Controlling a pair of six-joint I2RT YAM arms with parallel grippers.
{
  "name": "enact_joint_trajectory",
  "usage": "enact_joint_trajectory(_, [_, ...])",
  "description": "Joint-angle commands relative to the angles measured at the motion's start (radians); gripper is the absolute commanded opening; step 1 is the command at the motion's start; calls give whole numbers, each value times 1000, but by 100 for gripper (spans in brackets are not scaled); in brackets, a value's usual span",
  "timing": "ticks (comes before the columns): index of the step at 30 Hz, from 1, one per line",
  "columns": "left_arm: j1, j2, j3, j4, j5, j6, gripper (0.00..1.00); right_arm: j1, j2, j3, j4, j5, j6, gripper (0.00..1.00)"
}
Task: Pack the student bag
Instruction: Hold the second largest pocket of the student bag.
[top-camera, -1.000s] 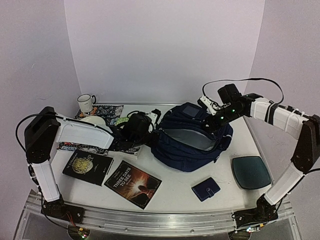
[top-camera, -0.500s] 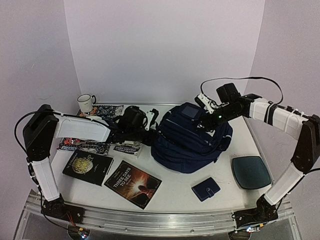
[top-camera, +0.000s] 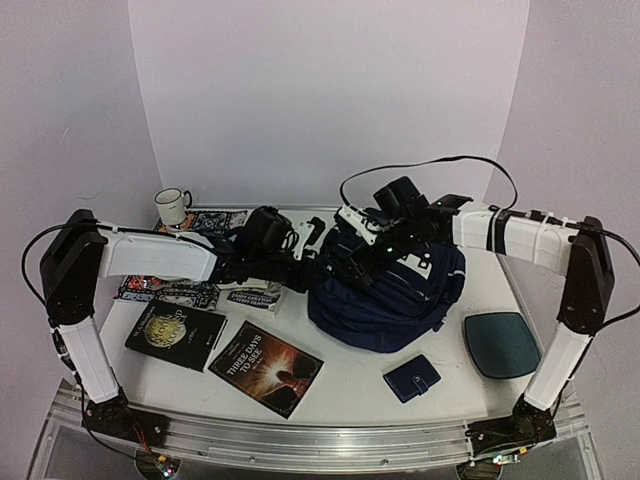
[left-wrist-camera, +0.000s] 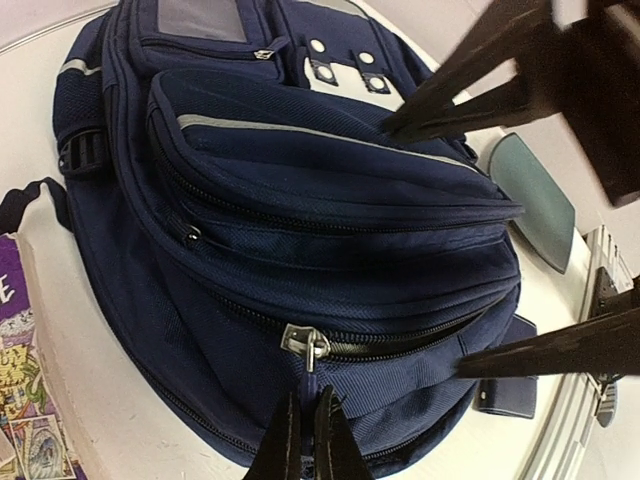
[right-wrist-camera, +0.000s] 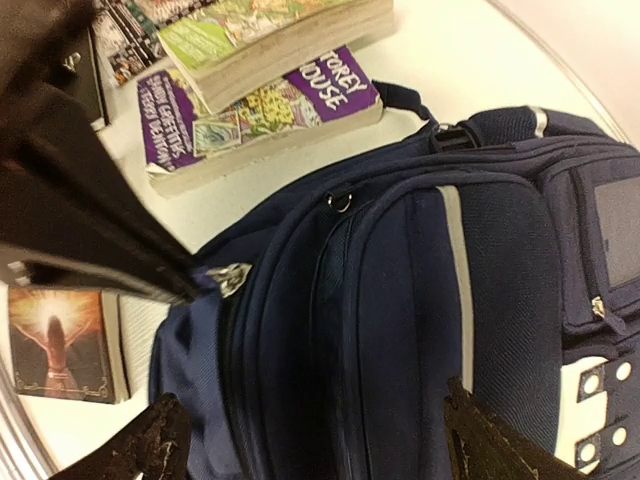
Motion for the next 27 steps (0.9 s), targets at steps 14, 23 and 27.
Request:
enact_joint_trajectory(14, [-6,-110,25,36,-31,28,0,37,2,-22,-26,256,-62,52])
enact_joint_trajectory(23, [-6,-127,14,25,-26,40,0,27,-22,-51,-75,289,-97,59])
enact_joint_trajectory(27, [-7,-130,16,25,-15,40,0,24,-38,-59,-85,273,-101,65])
